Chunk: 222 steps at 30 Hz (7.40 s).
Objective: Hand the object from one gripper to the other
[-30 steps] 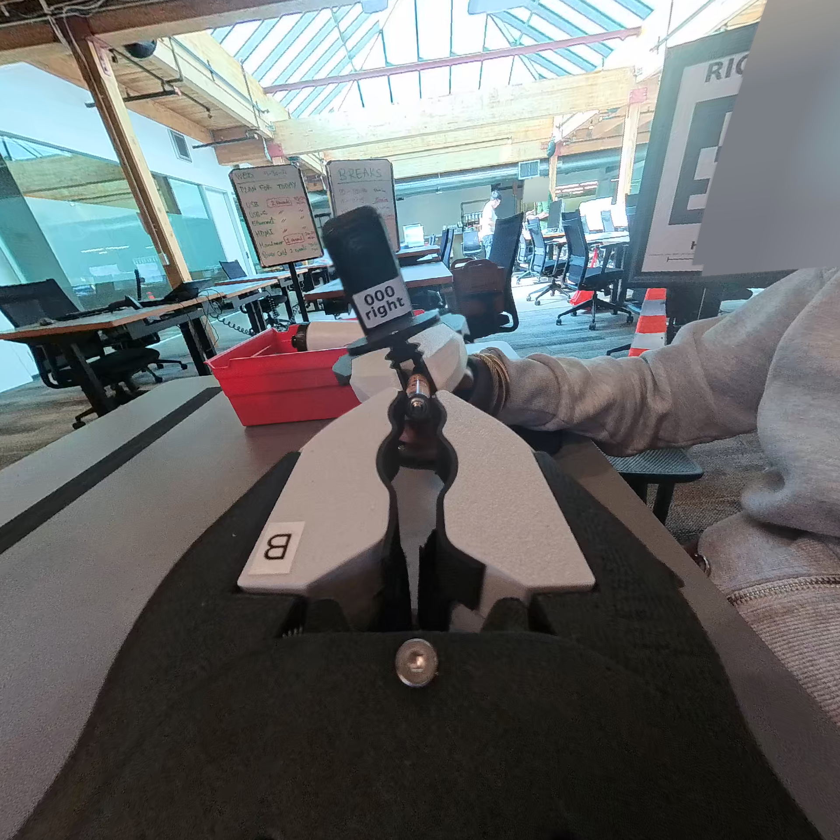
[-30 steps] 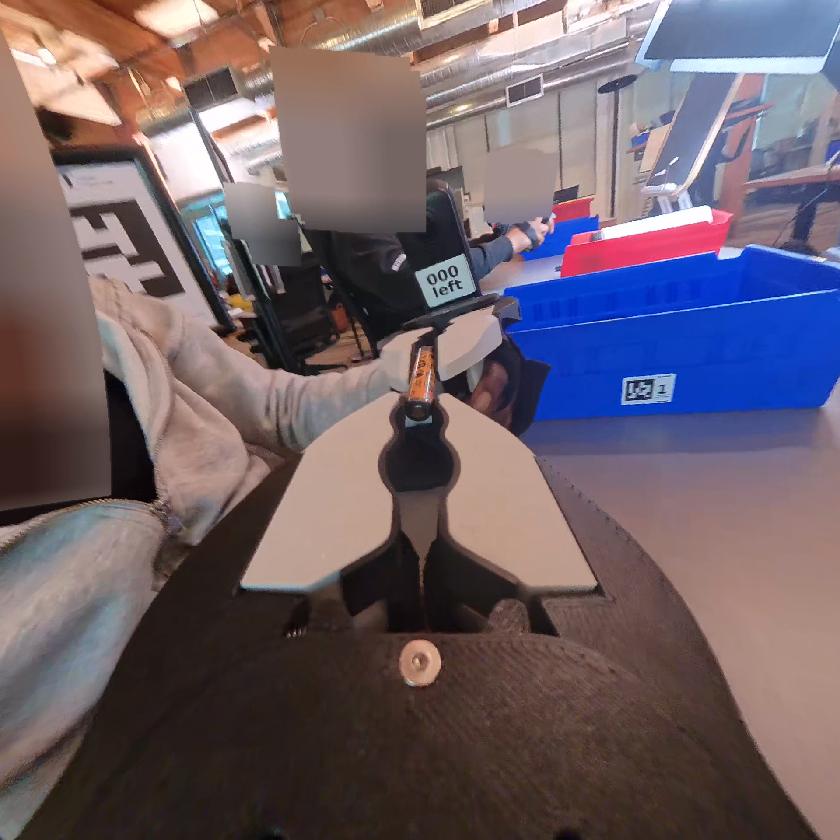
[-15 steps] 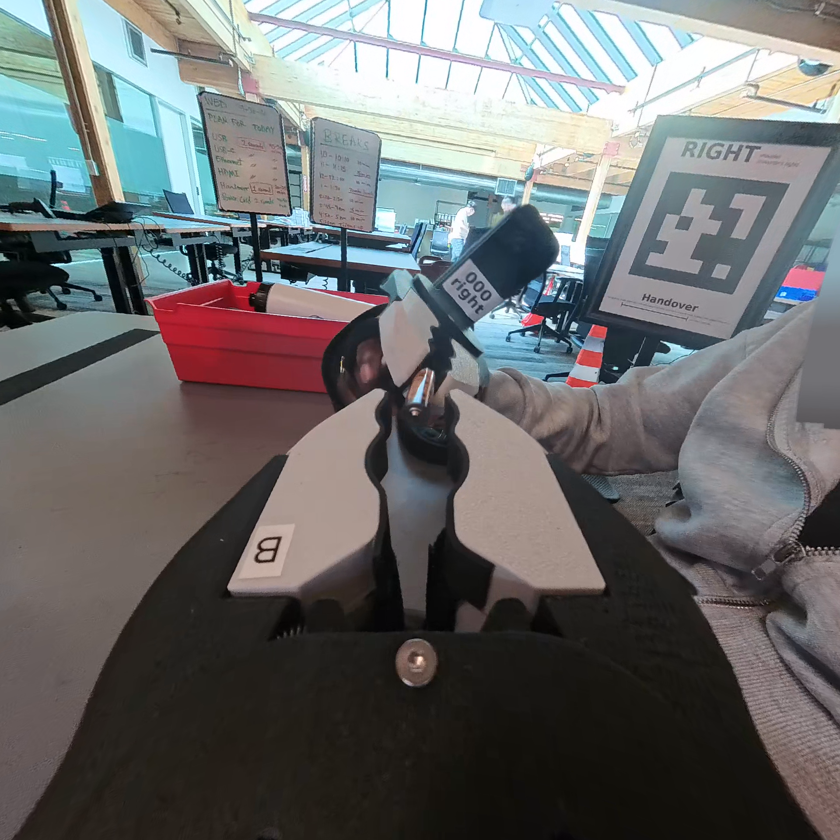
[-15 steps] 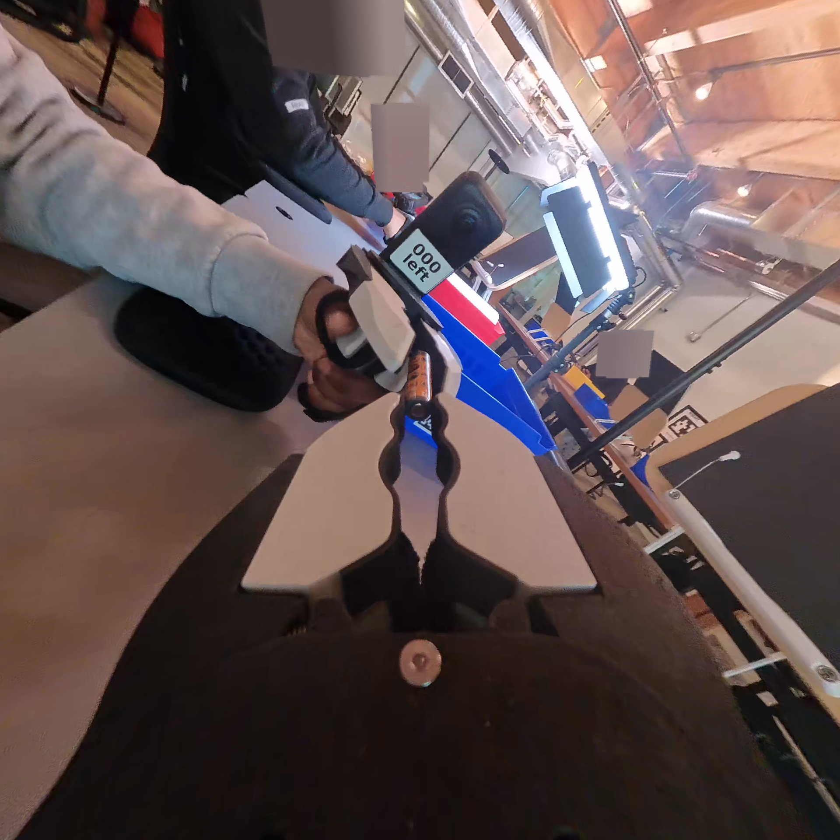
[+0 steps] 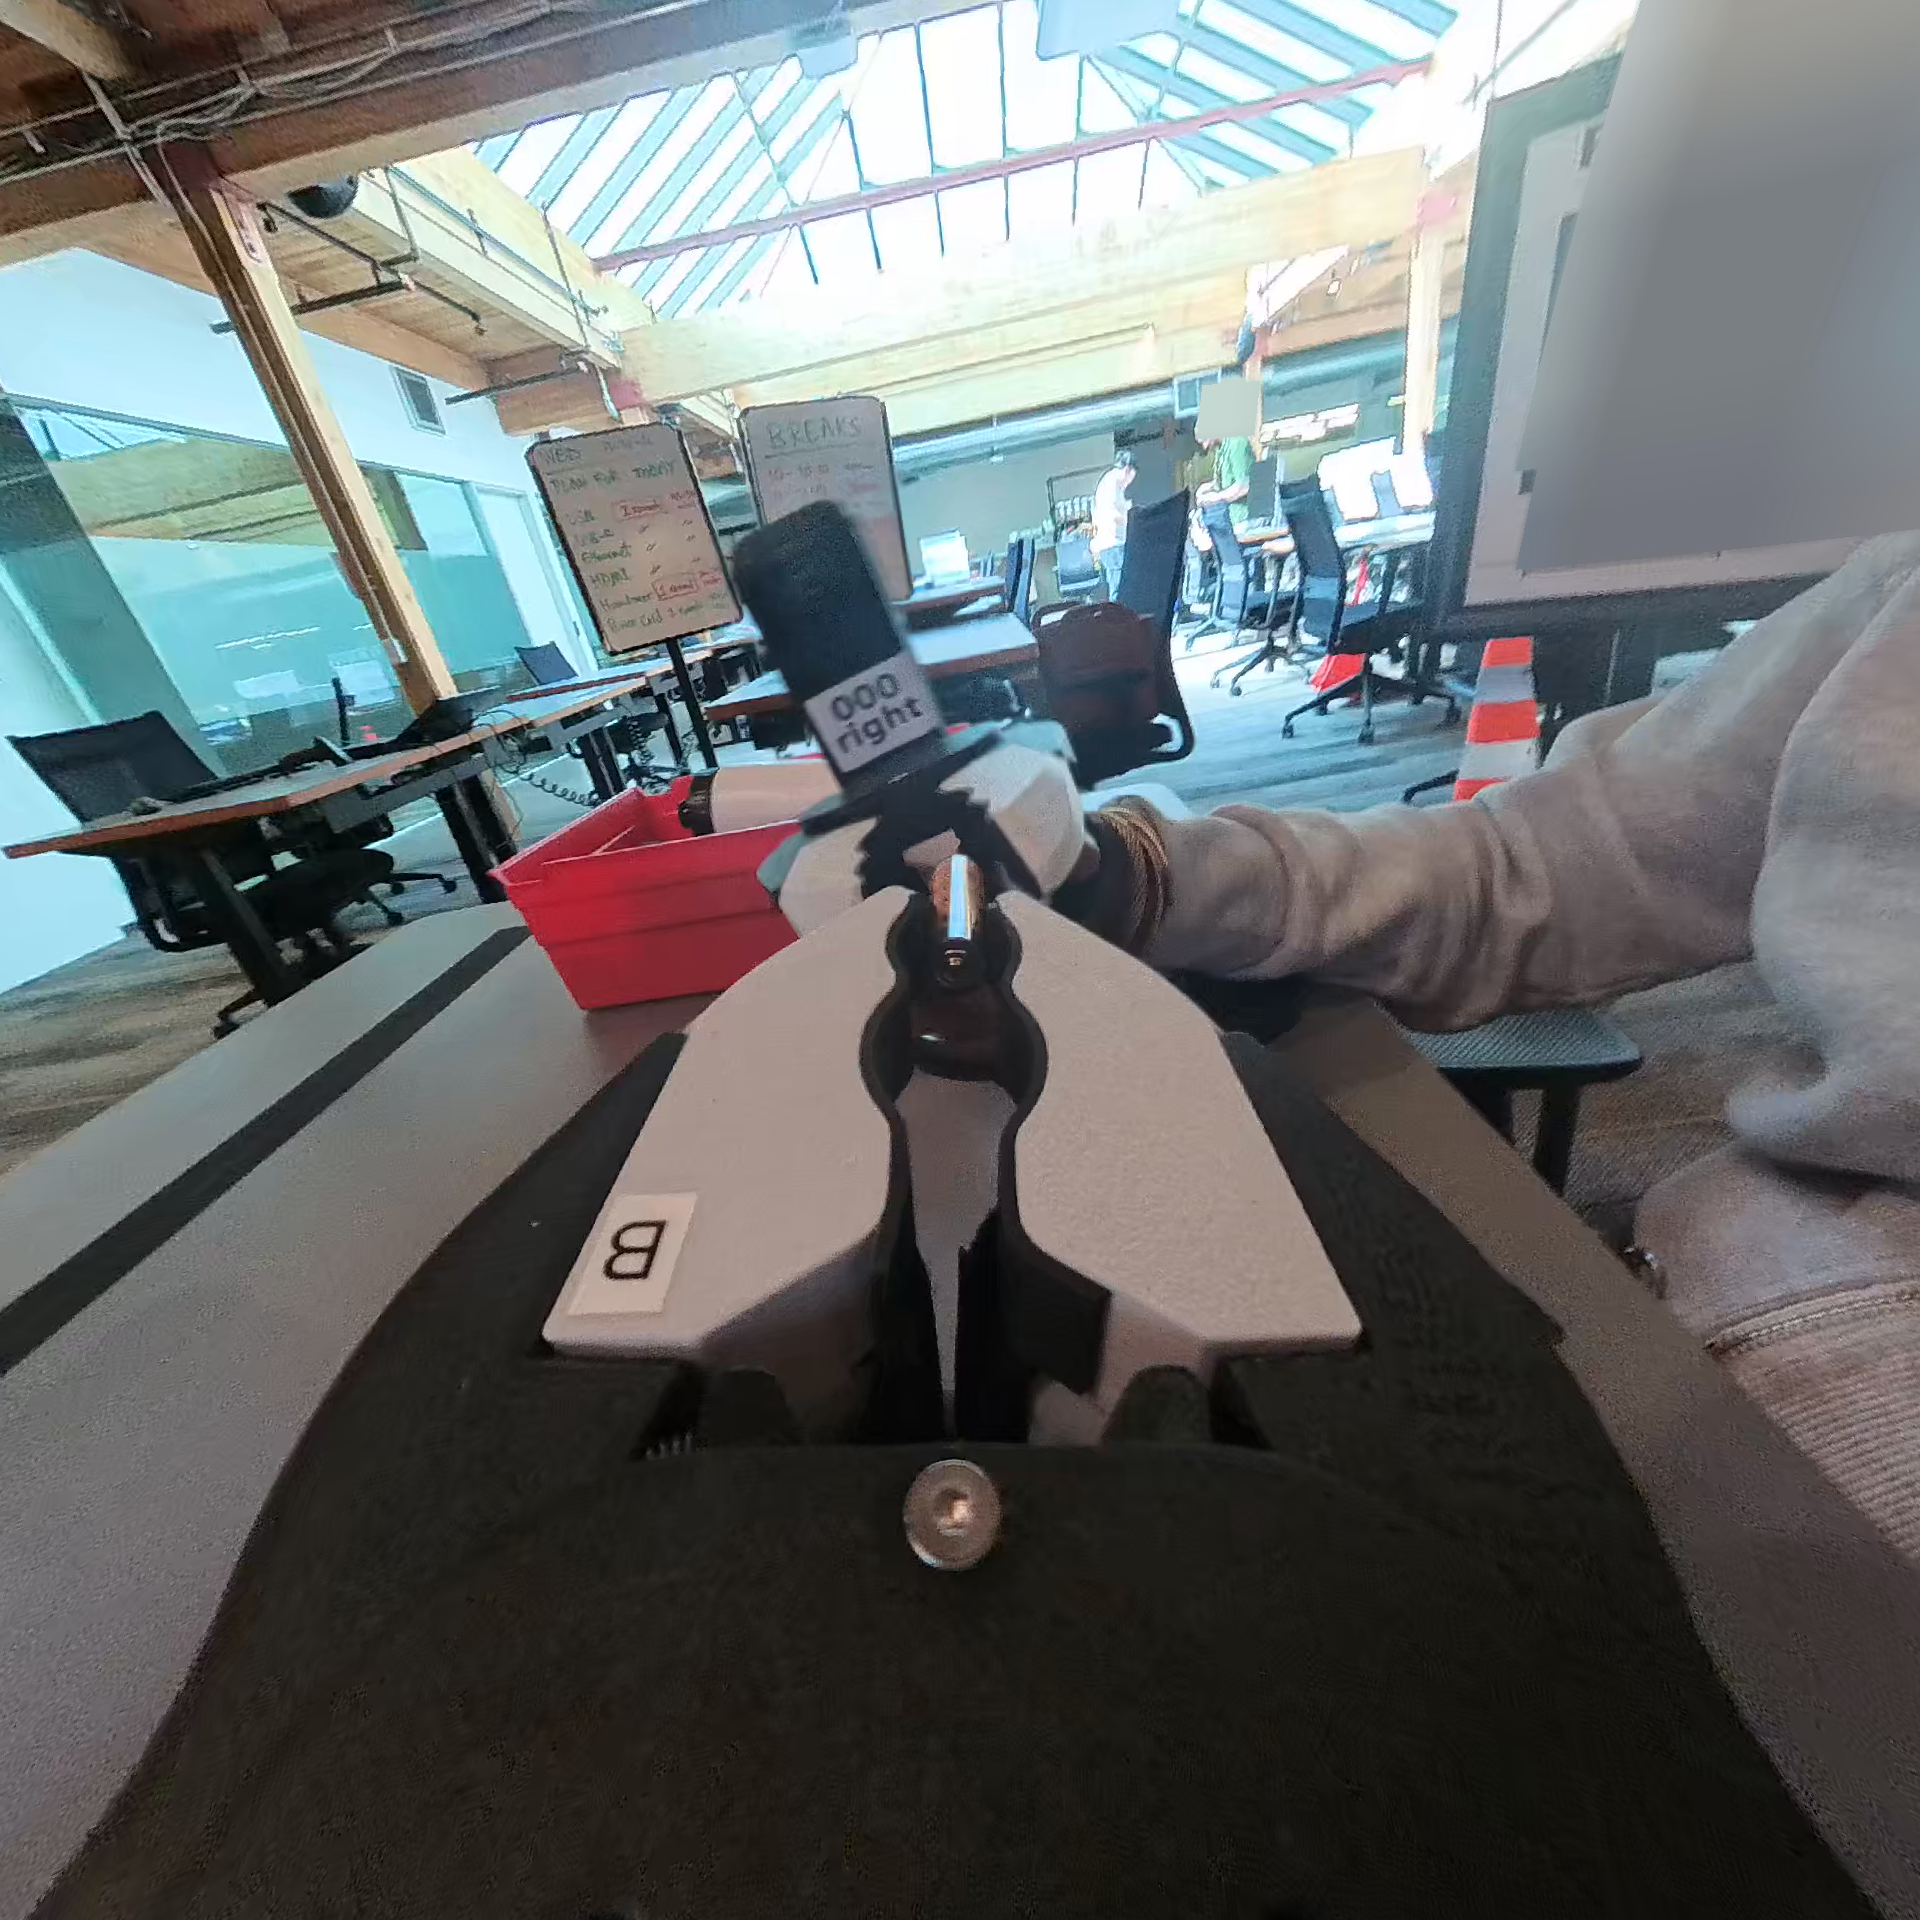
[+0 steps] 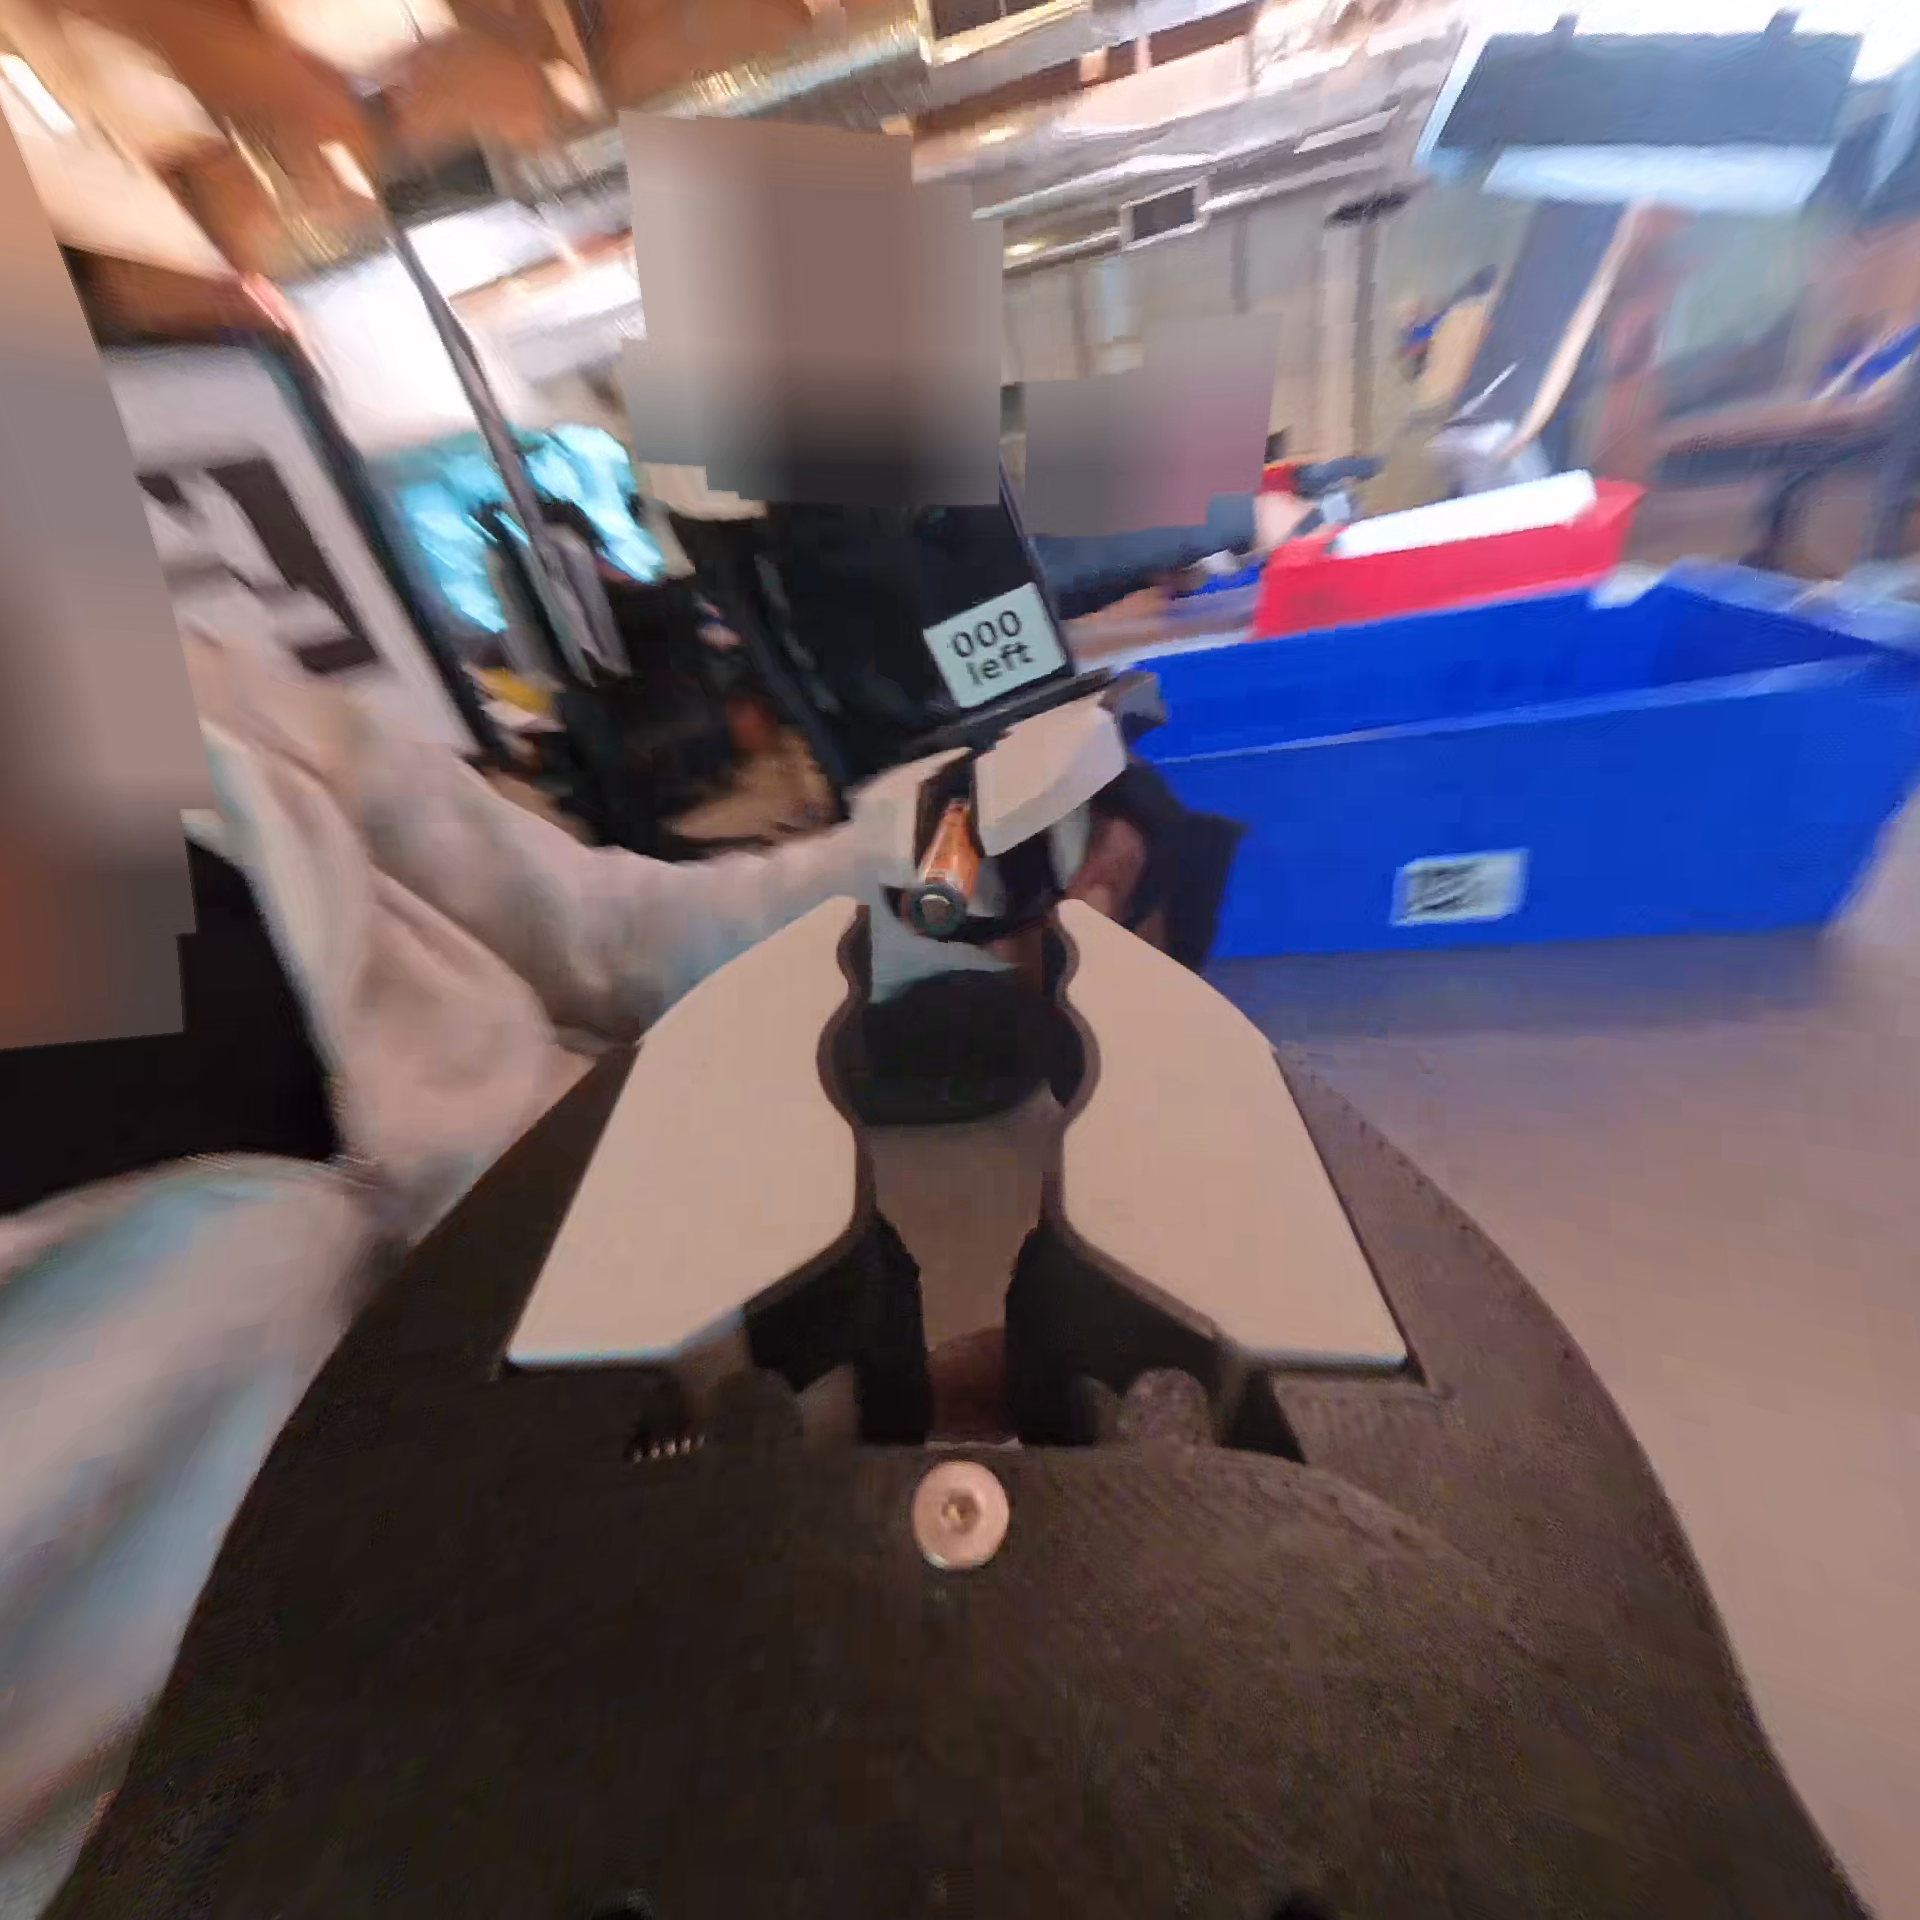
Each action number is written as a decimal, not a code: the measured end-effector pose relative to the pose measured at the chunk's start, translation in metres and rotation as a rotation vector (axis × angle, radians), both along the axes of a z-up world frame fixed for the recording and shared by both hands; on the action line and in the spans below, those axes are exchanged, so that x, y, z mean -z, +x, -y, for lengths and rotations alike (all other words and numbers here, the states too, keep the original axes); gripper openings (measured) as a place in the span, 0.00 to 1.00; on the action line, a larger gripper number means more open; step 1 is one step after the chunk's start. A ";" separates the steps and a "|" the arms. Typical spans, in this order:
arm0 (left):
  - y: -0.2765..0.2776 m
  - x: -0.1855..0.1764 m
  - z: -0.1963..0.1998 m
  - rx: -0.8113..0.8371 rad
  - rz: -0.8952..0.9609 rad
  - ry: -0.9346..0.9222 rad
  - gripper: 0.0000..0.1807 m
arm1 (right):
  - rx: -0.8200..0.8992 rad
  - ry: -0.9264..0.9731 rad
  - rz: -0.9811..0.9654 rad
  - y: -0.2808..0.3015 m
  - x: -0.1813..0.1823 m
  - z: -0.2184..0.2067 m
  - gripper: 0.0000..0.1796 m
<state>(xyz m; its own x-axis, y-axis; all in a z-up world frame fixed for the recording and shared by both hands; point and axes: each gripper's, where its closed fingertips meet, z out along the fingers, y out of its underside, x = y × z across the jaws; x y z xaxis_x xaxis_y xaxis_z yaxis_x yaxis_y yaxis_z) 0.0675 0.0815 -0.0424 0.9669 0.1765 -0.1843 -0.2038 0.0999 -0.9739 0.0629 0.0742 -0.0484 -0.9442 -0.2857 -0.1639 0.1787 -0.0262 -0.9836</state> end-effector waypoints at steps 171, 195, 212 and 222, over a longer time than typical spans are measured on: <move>-0.003 0.001 0.000 -0.018 0.075 0.002 0.12 | 0.064 -0.063 -0.221 0.003 -0.003 -0.002 0.06; 0.005 -0.001 -0.002 -0.010 -0.083 -0.008 0.06 | 0.009 -0.045 -0.053 0.005 -0.006 -0.002 0.16; -0.001 -0.002 0.000 -0.019 0.042 0.013 0.11 | 0.078 -0.044 -0.142 -0.003 -0.002 -0.002 0.06; 0.003 0.001 -0.001 0.058 0.166 0.013 0.07 | 0.227 -0.134 -0.663 0.005 -0.009 -0.002 0.06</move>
<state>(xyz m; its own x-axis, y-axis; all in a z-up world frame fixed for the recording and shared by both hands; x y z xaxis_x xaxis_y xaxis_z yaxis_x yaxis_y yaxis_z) 0.0702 0.0825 -0.0432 0.9924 0.1212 -0.0191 -0.0338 0.1199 -0.9922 0.0680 0.0762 -0.0398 -0.8716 -0.0473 0.4878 -0.4799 -0.1202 -0.8691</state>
